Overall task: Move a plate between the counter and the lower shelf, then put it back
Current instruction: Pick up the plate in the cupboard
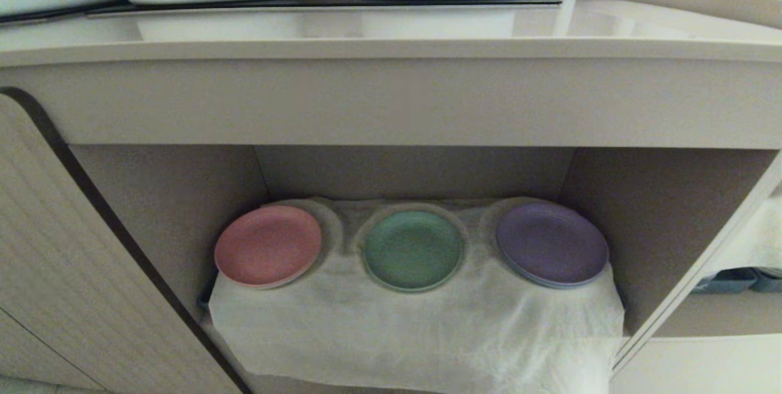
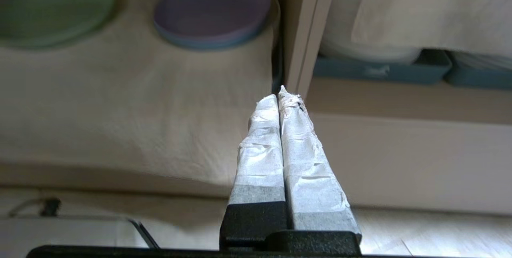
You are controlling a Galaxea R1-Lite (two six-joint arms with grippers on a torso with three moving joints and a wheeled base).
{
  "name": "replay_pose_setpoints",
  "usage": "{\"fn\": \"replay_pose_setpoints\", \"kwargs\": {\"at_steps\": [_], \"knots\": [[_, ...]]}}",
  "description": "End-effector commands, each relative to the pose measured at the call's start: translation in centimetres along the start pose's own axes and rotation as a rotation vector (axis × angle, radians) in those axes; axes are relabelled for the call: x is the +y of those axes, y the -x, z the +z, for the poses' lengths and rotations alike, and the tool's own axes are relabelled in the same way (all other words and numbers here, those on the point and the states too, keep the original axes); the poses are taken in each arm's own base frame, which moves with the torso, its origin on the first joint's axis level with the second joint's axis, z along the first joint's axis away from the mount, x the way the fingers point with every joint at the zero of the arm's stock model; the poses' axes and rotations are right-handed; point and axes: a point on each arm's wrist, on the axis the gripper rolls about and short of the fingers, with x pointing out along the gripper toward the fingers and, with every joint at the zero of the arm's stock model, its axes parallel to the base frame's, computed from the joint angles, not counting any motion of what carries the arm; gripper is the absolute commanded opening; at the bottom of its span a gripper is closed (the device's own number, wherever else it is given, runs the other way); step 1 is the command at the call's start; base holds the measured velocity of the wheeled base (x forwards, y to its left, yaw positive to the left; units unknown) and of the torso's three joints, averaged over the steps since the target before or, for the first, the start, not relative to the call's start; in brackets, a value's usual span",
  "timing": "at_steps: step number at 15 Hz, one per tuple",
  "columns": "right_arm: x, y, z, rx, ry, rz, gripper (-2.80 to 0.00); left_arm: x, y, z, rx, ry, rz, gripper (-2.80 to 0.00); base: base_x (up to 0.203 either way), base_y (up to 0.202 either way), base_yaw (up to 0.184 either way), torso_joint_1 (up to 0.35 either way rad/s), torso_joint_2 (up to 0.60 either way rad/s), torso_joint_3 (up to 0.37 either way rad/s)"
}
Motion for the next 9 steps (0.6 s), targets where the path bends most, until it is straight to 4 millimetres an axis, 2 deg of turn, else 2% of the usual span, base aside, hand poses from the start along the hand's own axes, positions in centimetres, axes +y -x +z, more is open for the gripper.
{"fn": "replay_pose_setpoints", "kwargs": {"at_steps": [1,9], "knots": [[0.01,0.64,-0.19,-0.088,-0.024,0.006,-2.80,0.00,0.00,0.00,0.000,0.000,0.000,-2.80,0.000,0.000,0.000,0.000,0.00,0.000],[0.00,0.65,-0.18,-0.086,-0.024,0.003,-2.80,0.00,0.00,0.00,-0.001,0.000,-0.001,-2.80,0.000,0.000,0.000,0.000,0.00,0.000]]}}
